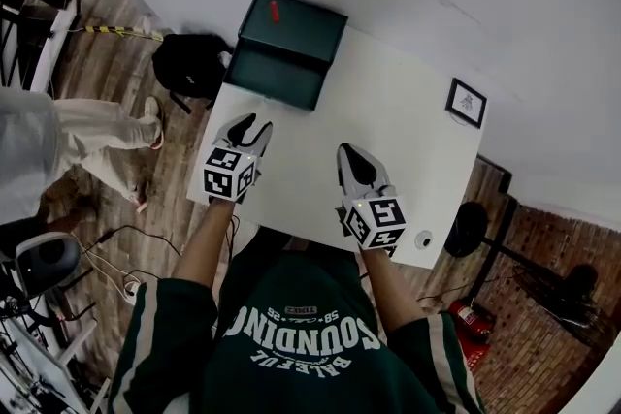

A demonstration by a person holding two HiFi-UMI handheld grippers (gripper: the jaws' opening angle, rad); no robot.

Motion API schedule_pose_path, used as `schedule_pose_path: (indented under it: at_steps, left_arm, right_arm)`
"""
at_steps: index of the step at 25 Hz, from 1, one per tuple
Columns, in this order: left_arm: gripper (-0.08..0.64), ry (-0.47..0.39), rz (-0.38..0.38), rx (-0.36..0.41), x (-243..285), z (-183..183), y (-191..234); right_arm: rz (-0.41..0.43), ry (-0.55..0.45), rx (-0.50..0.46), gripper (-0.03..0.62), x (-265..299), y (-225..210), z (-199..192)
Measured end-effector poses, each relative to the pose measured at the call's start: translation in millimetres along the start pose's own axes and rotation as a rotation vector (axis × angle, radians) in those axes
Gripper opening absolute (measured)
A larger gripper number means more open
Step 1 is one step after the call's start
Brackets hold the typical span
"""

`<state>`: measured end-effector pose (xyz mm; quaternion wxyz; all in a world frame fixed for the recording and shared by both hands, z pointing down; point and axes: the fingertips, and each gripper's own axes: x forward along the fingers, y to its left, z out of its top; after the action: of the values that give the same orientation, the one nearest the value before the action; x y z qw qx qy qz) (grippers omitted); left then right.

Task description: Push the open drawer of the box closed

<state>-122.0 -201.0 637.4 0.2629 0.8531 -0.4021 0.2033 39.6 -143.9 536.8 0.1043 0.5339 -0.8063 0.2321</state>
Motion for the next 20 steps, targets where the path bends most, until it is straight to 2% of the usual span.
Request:
schedule_pose_path:
  at_steps: [14, 20]
  left_arm:
    - [0.179, 0.121, 0.071, -0.070, 54.9, -21.8, 37.0]
    - [0.178, 0.143, 0.111, -0.107, 70.3, -28.1, 50.4]
  right_arm:
    - [-0.039, 0.040, 0.029, -0.002, -4.7, -24.8, -12.5]
    - [-0.061, 0.055, 0.042, -0.002, -8.1, -36.9, -16.3]
